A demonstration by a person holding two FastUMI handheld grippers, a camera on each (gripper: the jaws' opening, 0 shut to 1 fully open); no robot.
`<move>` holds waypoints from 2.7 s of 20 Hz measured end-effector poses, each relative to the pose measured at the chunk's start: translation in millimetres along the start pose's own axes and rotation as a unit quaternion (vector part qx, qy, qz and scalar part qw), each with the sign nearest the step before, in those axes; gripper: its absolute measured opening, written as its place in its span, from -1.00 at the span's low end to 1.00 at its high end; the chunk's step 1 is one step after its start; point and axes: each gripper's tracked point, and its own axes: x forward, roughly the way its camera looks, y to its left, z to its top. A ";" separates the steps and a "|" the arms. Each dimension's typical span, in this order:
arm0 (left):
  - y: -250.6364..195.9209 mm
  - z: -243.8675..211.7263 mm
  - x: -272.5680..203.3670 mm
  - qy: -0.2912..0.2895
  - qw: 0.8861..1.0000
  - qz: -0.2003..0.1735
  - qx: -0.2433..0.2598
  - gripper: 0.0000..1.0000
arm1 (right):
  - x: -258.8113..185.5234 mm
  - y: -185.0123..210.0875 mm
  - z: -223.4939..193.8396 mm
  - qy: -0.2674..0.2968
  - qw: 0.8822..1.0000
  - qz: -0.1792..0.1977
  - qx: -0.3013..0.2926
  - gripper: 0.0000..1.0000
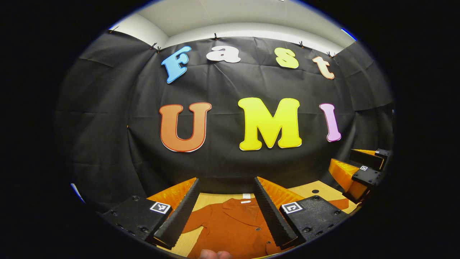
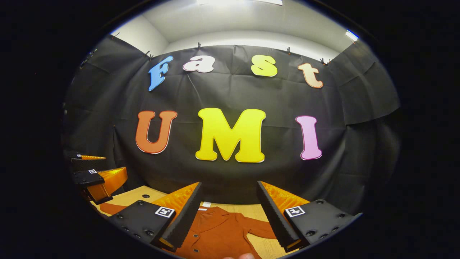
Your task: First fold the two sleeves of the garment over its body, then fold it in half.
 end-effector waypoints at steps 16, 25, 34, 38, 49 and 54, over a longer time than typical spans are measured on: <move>-28.6 -43.3 0.7 0.055 0.998 -0.020 0.021 0.92 | 3.4 -92.7 -52.3 0.056 0.997 -0.041 -0.019 0.91; -68.2 -62.9 10.0 0.088 0.994 -0.042 0.053 0.94 | 24.2 -249.6 -185.9 0.190 0.977 -0.098 0.019 0.91; -88.6 -85.4 18.3 0.127 0.988 -0.039 0.080 0.98 | 47.0 -373.1 -349.8 0.335 0.929 -0.151 0.053 0.92; -88.5 -98.9 16.1 0.154 0.984 -0.027 0.087 0.98 | 45.8 -397.4 -386.2 0.373 0.911 -0.164 0.064 0.92; -94.8 -92.2 6.8 0.151 0.985 -0.017 0.079 0.99 | 47.8 -402.9 -411.1 0.409 0.893 -0.167 0.087 0.92; -85.1 -92.3 4.6 0.149 0.986 -0.014 0.079 0.99 | 54.8 -382.0 -413.8 0.420 0.891 -0.136 0.103 -0.82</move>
